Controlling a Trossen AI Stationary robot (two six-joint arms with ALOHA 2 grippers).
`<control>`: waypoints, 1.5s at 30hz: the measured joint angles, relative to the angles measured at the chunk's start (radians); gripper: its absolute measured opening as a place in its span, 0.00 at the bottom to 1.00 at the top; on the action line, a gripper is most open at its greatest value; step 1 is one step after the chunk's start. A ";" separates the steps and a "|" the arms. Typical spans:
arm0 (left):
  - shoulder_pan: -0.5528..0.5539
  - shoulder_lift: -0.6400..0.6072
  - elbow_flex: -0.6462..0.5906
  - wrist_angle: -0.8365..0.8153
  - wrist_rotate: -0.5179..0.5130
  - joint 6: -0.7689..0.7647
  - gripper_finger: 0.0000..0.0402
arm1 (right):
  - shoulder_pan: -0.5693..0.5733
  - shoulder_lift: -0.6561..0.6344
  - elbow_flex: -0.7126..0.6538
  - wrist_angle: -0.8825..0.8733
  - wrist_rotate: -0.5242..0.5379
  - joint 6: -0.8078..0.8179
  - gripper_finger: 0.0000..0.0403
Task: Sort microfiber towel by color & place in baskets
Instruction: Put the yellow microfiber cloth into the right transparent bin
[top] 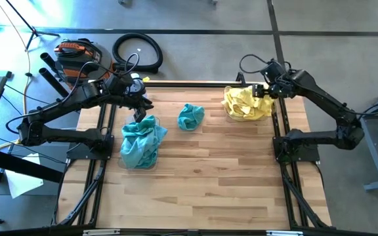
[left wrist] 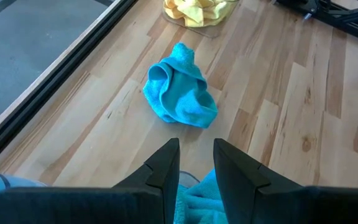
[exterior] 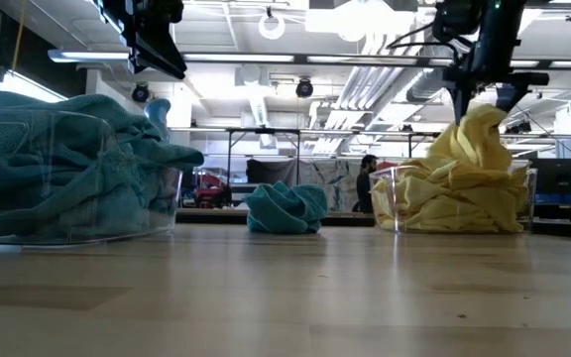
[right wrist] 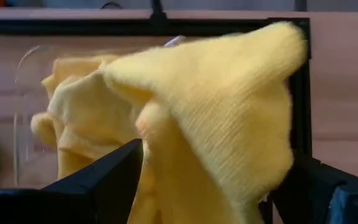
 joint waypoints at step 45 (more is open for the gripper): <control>0.000 0.000 0.000 0.001 -0.003 0.016 0.21 | -0.020 0.163 -0.191 0.256 -0.097 -0.037 0.76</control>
